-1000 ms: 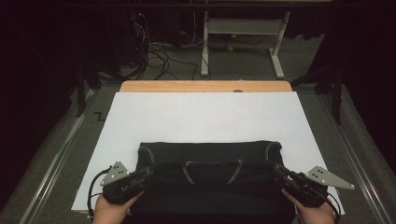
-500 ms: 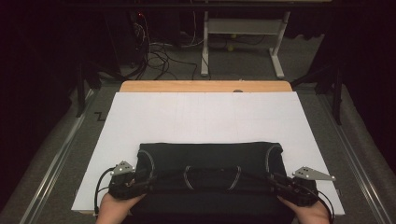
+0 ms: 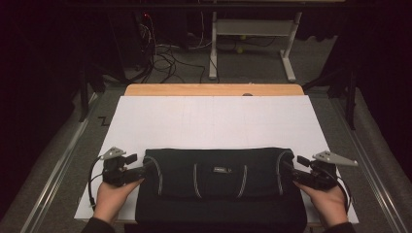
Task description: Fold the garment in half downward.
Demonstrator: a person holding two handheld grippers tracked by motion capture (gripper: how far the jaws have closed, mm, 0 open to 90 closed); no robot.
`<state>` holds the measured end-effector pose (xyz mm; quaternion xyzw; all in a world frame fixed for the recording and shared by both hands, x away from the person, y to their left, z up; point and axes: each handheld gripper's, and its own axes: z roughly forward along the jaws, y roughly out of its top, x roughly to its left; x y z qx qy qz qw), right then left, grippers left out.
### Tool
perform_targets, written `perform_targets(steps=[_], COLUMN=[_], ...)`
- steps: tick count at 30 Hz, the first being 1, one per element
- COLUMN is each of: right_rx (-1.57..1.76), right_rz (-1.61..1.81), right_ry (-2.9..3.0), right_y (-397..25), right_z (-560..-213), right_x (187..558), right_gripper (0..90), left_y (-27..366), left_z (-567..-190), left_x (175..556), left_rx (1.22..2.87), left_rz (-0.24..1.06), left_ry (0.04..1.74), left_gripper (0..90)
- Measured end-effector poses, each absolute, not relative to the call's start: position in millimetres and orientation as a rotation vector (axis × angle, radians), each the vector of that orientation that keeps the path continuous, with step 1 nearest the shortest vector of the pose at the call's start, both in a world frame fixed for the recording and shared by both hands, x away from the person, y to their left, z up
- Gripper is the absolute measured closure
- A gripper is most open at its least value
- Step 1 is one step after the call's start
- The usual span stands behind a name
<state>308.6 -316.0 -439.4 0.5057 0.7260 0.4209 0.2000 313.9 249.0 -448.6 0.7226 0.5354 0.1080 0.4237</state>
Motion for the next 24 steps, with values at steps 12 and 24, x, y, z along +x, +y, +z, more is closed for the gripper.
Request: perform_targets(steps=[12, 24], right_rx=[1.602, 1.525], right_rz=[0.920, 1.049], right_ry=[2.084, 2.183], right_y=[-310.7, -305.5], right_z=[-461.0, -464.6], right_x=[360.4, 336.7], right_gripper=[36.2, 77.9], left_y=[233.3, 229.5], left_z=[-471.5, -477.6], left_x=[347.2, 332.5], left_rx=[1.973, 1.941], left_rz=[0.292, 0.226], left_ry=[1.454, 1.358], left_gripper=[32.9, 67.9])
